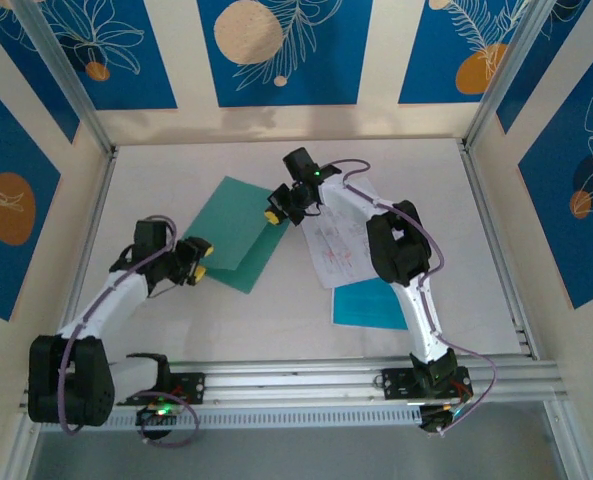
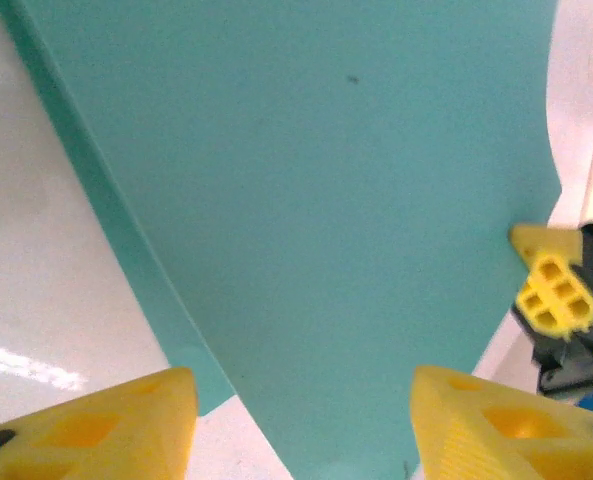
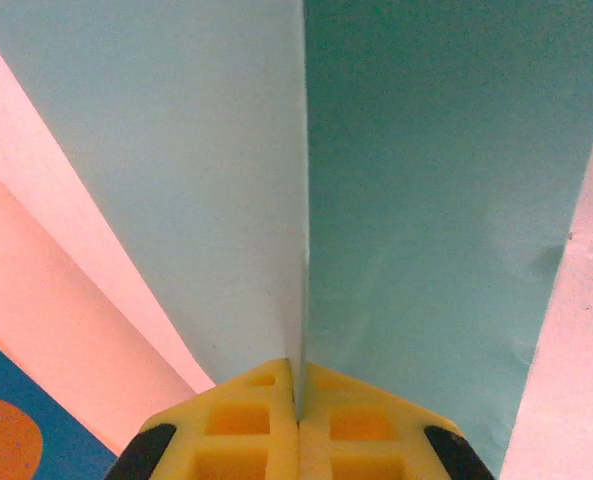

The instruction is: Put the files into the folder

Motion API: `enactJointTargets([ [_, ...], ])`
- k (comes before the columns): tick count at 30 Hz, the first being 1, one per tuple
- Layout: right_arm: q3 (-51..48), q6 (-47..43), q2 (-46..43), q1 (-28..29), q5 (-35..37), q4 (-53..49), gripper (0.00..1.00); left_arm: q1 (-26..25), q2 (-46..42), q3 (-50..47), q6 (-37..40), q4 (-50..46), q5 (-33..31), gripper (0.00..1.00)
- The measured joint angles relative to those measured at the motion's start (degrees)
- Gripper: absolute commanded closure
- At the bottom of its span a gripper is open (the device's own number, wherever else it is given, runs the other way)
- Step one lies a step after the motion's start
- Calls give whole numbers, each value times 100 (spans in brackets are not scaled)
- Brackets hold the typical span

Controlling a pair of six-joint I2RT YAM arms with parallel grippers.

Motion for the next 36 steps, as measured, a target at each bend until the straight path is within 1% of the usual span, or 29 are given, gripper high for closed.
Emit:
enactJointTargets([
  [2,0,2,-15,20,17,-28,100,-142,-22,542,551,-575,-197,35],
  [3,0,0,-22,24,28,-39,100,-249,-28,824,837,-835,-321,31],
  [4,4,-2,-24,35,46,-63,100,-380,-33,1075,1139,-1056,-452,28],
  [6,52,-39,-33,46,83,-197,100,-719,-9,1554,1735,-1517,-763,26],
  [9,267,-138,-31,59,127,-492,100,-1497,232,2282,2702,-2149,-1360,24],
  [13,509,-282,-50,79,155,-750,100,-2612,920,3112,3762,-2745,-2164,22],
  [15,531,-339,-79,85,151,-846,100,-3040,1309,3399,4157,-2959,-2570,21],
  [18,564,-411,-105,87,151,-999,100,-3510,1888,3696,4594,-3272,-3230,21],
  [21,610,-483,-107,87,144,-1132,100,-3783,2428,3860,4865,-3488,-3856,22],
  [23,640,-520,-114,87,129,-1202,100,-3877,2704,3873,4992,-3565,-4164,24],
  [24,645,-544,-131,87,120,-1228,100,-3910,2820,3873,5056,-3587,-4286,27],
  [26,654,-586,-164,87,96,-1276,100,-3945,2979,3877,5132,-3587,-4513,38],
  [28,660,-627,-205,87,59,-1331,100,-3958,3115,3908,5219,-3587,-4750,60],
  [30,660,-654,-256,87,17,-1375,100,-3958,3191,3936,5248,-3574,-4922,80],
  [31,660,-669,-280,87,-2,-1384,100,-3958,3204,3947,5254,-3563,-4970,93],
  [32,660,-691,-295,87,-13,-1384,100,-3967,3206,3956,5241,-3558,-4999,100],
  [33,669,-717,-315,87,-15,-1388,86,-3969,3206,3969,5257,-3567,-5047,100],
  [34,686,-761,-319,87,-22,-1392,68,-3971,3206,3995,5281,-3587,-5069,100],
  [36,763,-890,-321,76,-48,-1445,37,-3978,3204,4026,5215,-3580,-5112,100],
])
